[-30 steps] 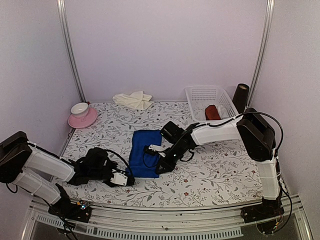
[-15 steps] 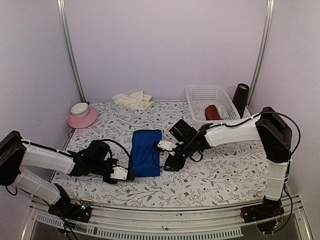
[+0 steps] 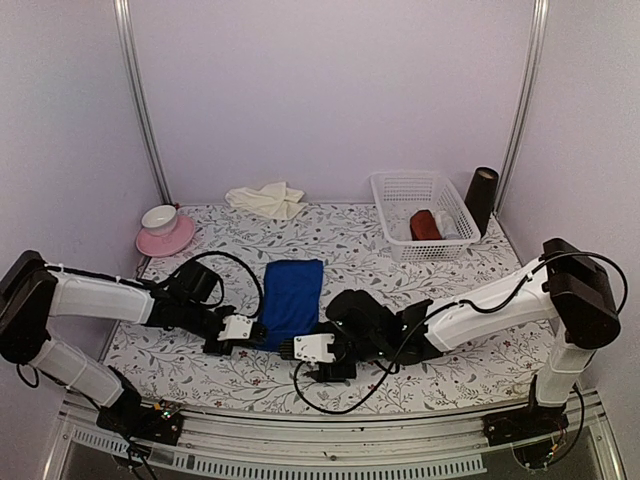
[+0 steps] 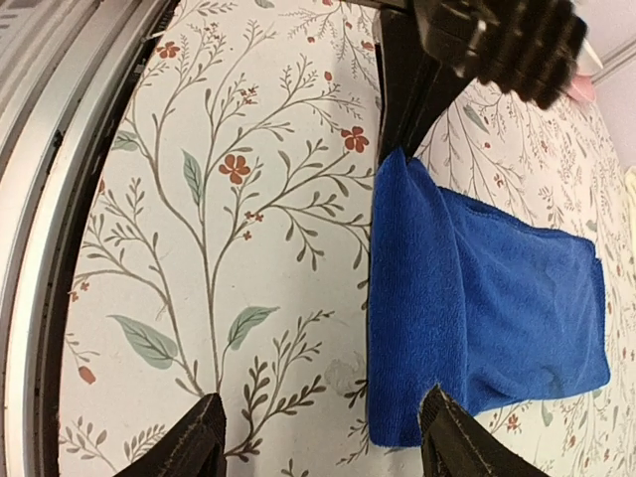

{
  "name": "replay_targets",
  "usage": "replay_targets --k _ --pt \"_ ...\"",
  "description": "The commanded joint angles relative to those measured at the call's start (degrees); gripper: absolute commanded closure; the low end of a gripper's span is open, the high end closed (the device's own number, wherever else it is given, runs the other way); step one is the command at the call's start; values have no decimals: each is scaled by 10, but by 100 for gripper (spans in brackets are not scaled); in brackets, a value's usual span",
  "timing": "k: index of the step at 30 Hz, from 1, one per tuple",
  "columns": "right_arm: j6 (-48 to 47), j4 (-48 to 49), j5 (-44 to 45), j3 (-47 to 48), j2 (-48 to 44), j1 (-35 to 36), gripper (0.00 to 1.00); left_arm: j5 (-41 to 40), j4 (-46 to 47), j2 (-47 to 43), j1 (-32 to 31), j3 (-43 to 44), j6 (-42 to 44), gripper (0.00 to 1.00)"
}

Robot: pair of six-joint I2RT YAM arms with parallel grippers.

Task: Roll the towels
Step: Roll the towel at the center of the board.

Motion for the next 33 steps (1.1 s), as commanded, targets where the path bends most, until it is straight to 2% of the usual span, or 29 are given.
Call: replay_targets --k 1,7,15,17,20,26,31,33 --pt "-44 58 70 23 47 11 33 38 -45 11 9 13 3 100" --pt "-38 61 105 34 86 11 35 48 -52 11 13 18 2 100" --pt "-37 64 138 50 122 11 47 55 -58 23 17 27 2 100" --pt "-36 64 150 54 127 11 52 57 -61 24 18 28 3 100" --pt "-36 57 155 58 131 11 66 58 -64 23 19 29 6 100" --pt "-9 -58 86 103 131 9 90 53 -81 8 24 32 24 100" --pt "21 -118 -5 128 118 0 95 53 -111 -17 24 26 48 100" --pt "36 -146 -50 143 118 -6 94 51 -118 -24 24 20 53 94"
